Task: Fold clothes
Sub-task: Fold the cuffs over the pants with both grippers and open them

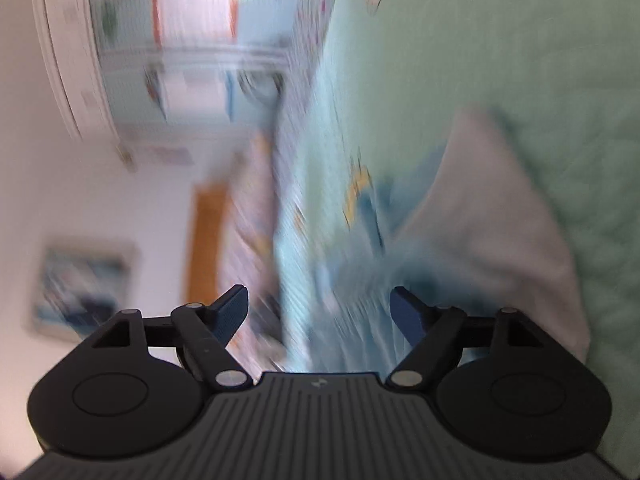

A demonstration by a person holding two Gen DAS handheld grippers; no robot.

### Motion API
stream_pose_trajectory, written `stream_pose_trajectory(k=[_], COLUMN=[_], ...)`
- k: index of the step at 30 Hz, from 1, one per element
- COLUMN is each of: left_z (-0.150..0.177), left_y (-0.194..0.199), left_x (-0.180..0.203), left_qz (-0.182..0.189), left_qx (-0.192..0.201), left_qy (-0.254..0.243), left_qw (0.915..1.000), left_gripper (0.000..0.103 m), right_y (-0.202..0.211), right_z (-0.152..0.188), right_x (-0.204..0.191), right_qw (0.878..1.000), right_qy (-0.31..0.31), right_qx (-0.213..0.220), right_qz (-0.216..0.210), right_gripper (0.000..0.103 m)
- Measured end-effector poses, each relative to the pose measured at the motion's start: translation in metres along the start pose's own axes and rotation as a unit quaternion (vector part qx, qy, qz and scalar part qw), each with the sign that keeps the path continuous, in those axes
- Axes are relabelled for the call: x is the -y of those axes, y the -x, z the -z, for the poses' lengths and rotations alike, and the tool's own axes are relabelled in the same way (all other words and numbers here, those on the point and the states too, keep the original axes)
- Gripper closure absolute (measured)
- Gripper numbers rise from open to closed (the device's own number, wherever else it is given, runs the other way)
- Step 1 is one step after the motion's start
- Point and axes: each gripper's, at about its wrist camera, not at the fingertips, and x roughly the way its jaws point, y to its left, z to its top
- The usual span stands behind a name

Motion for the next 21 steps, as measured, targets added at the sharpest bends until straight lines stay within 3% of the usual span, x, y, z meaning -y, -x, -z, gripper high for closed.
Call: stream_pose_trajectory(k=[3,7,11,15,19,21], left_z=[0.012,0.029,0.055,0.072,0.066,0.066], left_y=[0.014,0.035,0.046,0.037,0.019,0.002], left_x=[-0.005,-0.004,0.017,0.051,0.083,0.099], left_qz=[0.010,0.020,0.001,-0.002,0.009,0.016], left_qx=[-0.001,-0.013,-0.050,-0.088,-0.088,-0.110], left_qy=[0.017,0.018,-0.076,-0.183,-0.223,-0.258], left_qw=[0.9998,0.9996,0.9959,0.9792,0.9707,0.9599], left_gripper=[0.020,0.016,0.010,0.010,0.010,0.009], right_y=[0.015,0.044,0.063,0.051,0.034,0.028], right_z=[0.017,0.042,0.073,0.081,0.066,0.054], right_x=[0.000,-0.001,0.011,0.014,0.013,0.017], right_qw=[1.000,0.999,0.996,0.982,0.962,0.953], right_qy=[-0.008,0.031,0.032,0.016,0.010,0.021], right_qx=[0.009,0.020,0.030,0.056,0.082,0.093], right_qz=[0.022,0.015,-0.080,-0.177,-0.261,-0.288], right_gripper=[0.024,0.022,0.018,0.011,0.011,0.010])
